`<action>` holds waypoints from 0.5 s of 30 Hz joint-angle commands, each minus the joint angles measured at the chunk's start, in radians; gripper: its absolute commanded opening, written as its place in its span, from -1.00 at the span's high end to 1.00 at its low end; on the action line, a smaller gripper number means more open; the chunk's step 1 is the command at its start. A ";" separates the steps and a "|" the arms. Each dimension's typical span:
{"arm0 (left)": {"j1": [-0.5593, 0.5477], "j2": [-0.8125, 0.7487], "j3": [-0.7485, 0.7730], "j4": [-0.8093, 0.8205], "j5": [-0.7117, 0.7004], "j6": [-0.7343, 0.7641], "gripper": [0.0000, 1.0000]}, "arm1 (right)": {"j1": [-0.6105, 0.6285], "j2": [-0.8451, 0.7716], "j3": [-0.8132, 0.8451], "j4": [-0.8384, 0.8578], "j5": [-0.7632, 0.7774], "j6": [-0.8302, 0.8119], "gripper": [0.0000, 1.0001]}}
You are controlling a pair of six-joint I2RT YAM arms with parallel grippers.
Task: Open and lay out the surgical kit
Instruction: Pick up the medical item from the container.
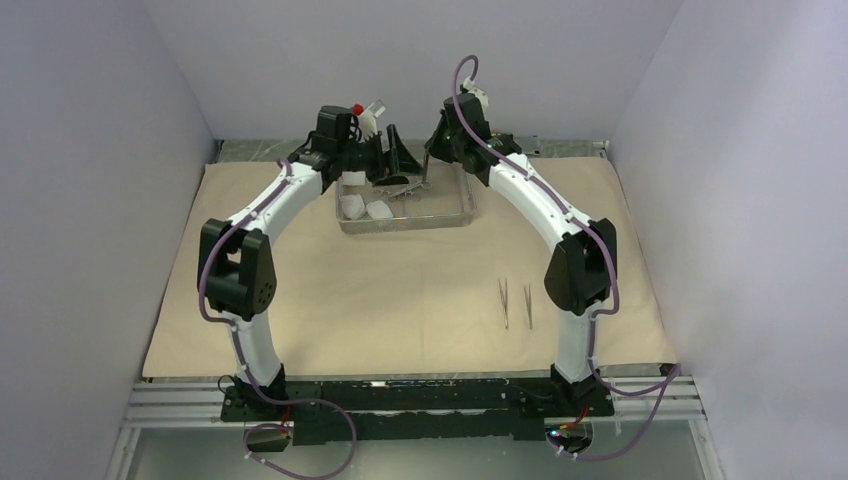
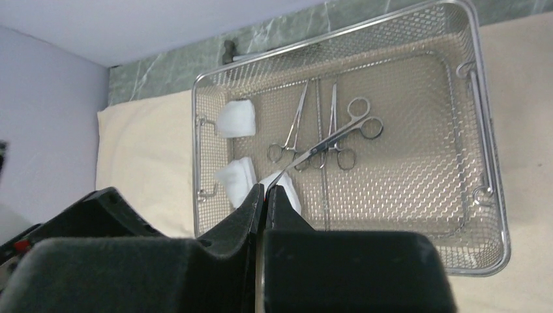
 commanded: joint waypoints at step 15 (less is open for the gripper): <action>-0.039 0.050 0.051 0.000 0.104 -0.154 1.00 | 0.050 -0.079 0.000 -0.046 0.024 0.032 0.33</action>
